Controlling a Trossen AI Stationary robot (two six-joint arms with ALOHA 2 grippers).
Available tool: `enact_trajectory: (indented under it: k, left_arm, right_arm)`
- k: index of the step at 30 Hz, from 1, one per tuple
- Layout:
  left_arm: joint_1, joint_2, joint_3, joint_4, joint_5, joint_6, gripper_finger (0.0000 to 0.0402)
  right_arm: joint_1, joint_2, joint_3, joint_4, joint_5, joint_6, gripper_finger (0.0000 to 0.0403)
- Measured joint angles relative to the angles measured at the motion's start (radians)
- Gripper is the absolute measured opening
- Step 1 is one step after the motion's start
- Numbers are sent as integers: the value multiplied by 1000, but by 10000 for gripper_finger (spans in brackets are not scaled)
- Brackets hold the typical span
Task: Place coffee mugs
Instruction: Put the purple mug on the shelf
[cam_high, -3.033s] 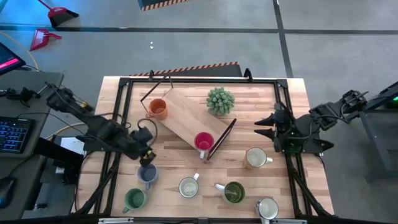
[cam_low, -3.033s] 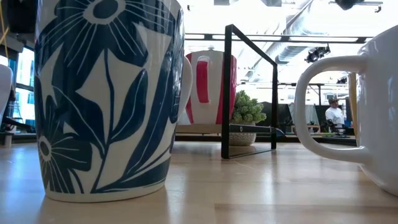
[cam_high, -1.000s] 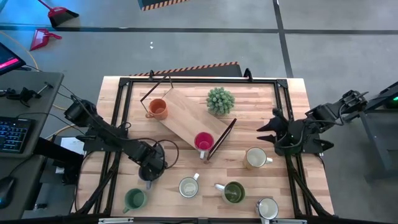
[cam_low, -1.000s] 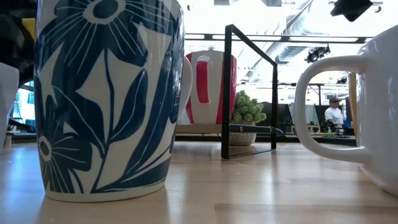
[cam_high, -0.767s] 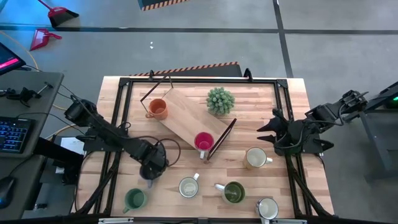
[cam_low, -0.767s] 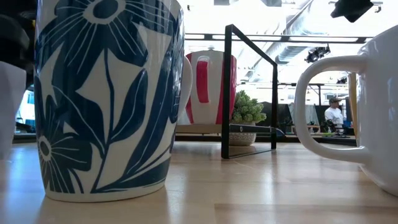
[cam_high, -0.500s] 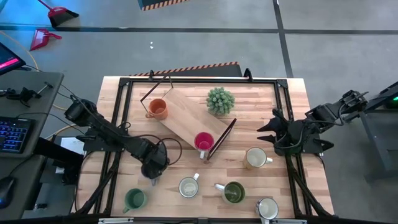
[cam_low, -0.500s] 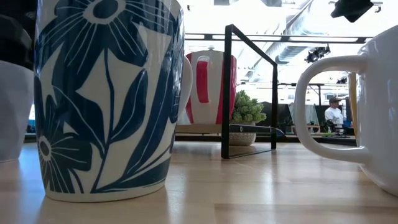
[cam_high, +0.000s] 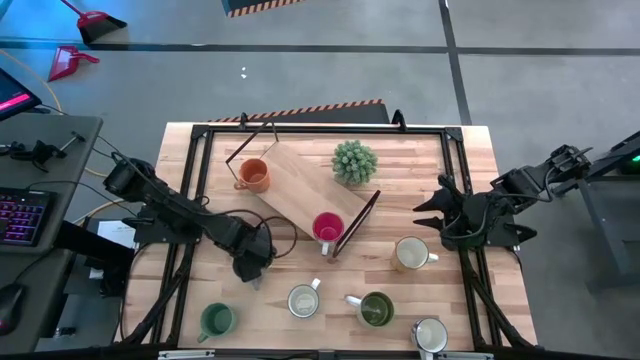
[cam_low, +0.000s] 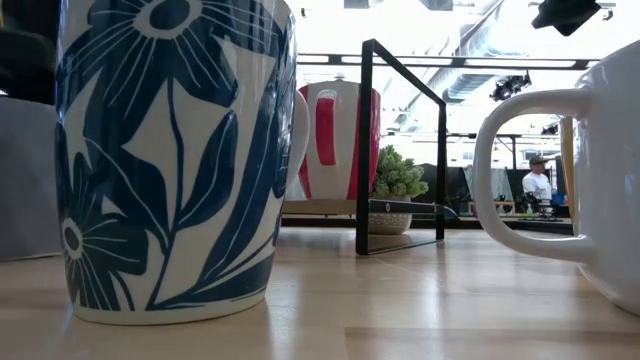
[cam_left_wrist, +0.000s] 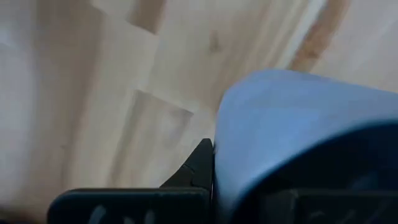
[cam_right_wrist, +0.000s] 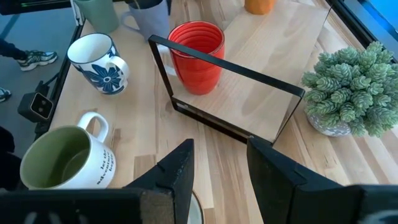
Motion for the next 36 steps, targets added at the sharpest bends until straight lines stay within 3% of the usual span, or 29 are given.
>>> enact_trajectory:
  k: [8, 17, 28, 36]
  left_arm:
    - [98, -11, 155, -182, -21, 281, 4]
    - [288, -12, 274, -194, -70, 595, 4]
    - [515, -5, 304, -195, -78, 916, 4]
    - [588, 83, 330, -158, -77, 1038, 4]
  right_arm:
    - [0, 0, 0, 0, 0, 0, 128]
    - [0, 0, 0, 0, 1, 16, 128]
    - [0, 0, 0, 12, -4, 42, 128]
    - [0, 0, 0, 33, 0, 42, 128]
